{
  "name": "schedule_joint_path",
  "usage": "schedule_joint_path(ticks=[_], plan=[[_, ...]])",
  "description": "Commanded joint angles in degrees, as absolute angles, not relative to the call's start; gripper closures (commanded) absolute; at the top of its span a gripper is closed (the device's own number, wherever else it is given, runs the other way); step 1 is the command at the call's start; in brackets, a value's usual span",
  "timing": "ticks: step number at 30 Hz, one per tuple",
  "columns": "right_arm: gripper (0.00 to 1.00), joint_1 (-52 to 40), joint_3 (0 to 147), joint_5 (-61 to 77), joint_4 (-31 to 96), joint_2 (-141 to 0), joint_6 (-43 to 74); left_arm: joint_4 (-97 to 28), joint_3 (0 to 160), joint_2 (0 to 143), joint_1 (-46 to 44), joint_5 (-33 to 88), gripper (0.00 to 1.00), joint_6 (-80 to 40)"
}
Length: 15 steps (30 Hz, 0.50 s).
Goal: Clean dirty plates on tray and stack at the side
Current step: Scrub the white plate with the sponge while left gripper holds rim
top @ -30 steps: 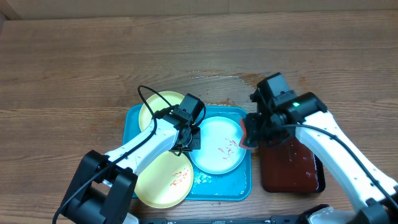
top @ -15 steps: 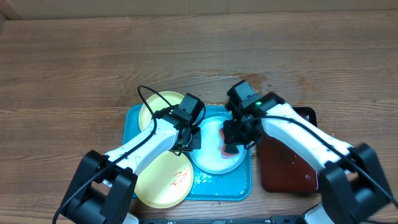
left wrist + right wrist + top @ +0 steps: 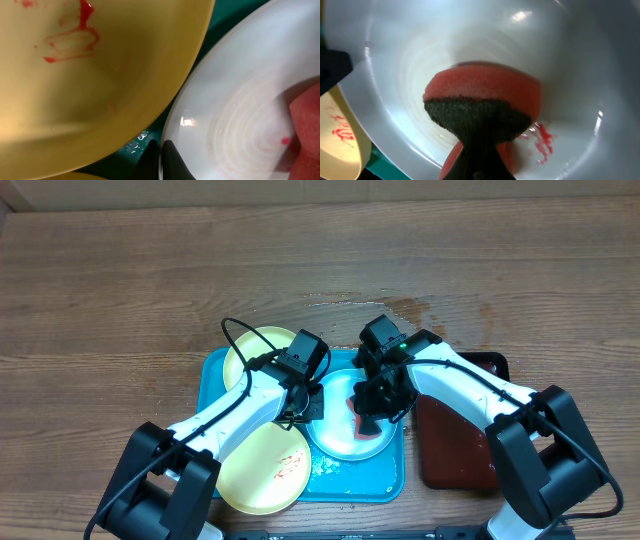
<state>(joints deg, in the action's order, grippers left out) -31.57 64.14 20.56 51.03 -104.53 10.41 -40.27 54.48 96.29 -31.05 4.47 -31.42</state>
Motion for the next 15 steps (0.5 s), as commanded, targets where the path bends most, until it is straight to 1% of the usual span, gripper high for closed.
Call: schedule_joint_path(ticks=[1,5,9,15], plan=[[0.96,-32.4,64.2,23.4,49.2,-104.2,7.0,-40.2,54.2,96.7,-31.1,5.8,0.96,-31.7],[0.96,-32.6,64.2,25.9,47.1,-104.2,7.7,-40.2,54.2,96.7,-31.1,5.8,0.96,-31.7],[0.96,-32.6,64.2,24.7,46.5,-104.2,11.6,-40.2,54.2,96.7,-31.1,5.8,0.96,-31.7],[0.96,-32.6,62.9,10.7,49.8,-105.6,19.7,-40.2,54.2,96.7,-31.1,5.8,0.96,-31.7]])
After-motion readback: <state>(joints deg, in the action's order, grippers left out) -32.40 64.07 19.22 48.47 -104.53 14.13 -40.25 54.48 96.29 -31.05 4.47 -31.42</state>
